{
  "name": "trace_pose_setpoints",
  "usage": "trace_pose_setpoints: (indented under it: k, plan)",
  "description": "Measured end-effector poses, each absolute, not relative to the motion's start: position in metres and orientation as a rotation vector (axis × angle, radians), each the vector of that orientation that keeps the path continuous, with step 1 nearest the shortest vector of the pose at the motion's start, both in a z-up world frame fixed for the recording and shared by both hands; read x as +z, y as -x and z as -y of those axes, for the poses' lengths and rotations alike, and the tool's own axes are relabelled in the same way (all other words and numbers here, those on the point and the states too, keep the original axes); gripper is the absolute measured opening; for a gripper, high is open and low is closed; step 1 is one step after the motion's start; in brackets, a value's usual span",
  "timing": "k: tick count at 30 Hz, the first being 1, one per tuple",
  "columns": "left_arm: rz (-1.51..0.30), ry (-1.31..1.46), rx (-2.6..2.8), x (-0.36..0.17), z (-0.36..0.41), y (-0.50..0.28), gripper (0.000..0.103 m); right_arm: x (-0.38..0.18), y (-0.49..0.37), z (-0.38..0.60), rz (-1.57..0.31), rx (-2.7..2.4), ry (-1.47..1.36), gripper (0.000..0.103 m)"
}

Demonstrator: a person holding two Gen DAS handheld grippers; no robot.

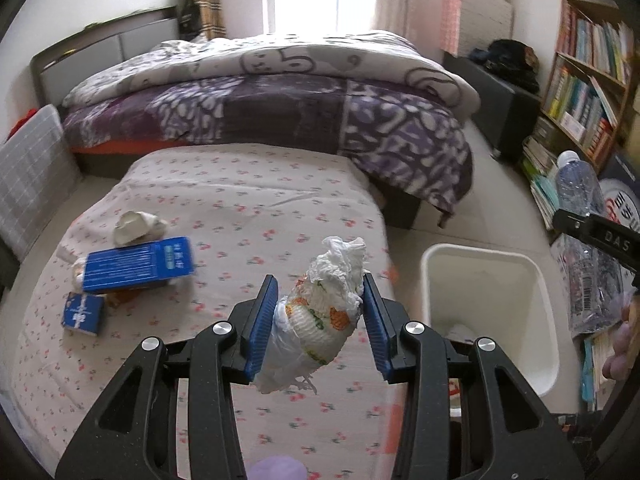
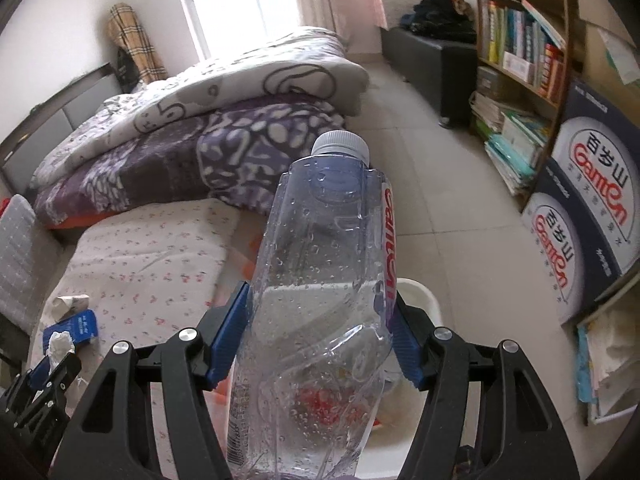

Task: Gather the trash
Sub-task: 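Carry the bottle into the white bin and open right tool while left tool carries the bundle, then lower the tissue bundle into the white bin and open the left tool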

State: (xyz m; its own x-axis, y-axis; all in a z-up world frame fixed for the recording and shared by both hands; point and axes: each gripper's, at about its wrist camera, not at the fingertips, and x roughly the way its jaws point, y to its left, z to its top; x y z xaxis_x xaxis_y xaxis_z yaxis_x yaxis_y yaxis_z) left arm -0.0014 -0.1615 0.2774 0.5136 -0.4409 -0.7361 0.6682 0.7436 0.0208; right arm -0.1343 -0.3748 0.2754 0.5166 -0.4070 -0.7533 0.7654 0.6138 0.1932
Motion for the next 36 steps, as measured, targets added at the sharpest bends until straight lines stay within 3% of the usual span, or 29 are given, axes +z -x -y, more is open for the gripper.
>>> trace_pose_setpoints:
  k: [2, 5, 26, 28, 30, 31, 36]
  plan:
    - [-0.782, -0.333, -0.699, 0.276, 0.169, 0.008, 0.04, 0.276, 0.141, 0.379, -0.721, -0.777, -0.548, 0.081]
    - [-0.791, -0.344, -0.73, 0.273, 0.184, 0.018, 0.04, 0.278, 0.154, 0.385, -0.707, -0.827, -0.532, 0.087]
    - [-0.883, -0.379, -0.95, 0.244, 0.281, 0.077, 0.042, 0.293, 0.206, 0.429, -0.604, -0.94, -0.614, 0.089]
    - [-0.91, -0.368, -0.985, 0.241, 0.287, 0.079, 0.044, 0.295, 0.209, 0.432, -0.595, -0.946, -0.623, 0.089]
    - [-0.94, -0.348, -1.021, 0.239, 0.29, 0.079, 0.055, 0.295, 0.21, 0.433, -0.59, -0.95, -0.627, 0.089]
    - [-0.952, -0.339, -1.029, 0.239, 0.291, 0.078, 0.067, 0.296, 0.211, 0.434, -0.587, -0.952, -0.629, 0.089]
    - [-0.955, -0.322, -1.014, 0.242, 0.286, 0.072, 0.072, 0.296, 0.207, 0.431, -0.595, -0.944, -0.617, 0.089]
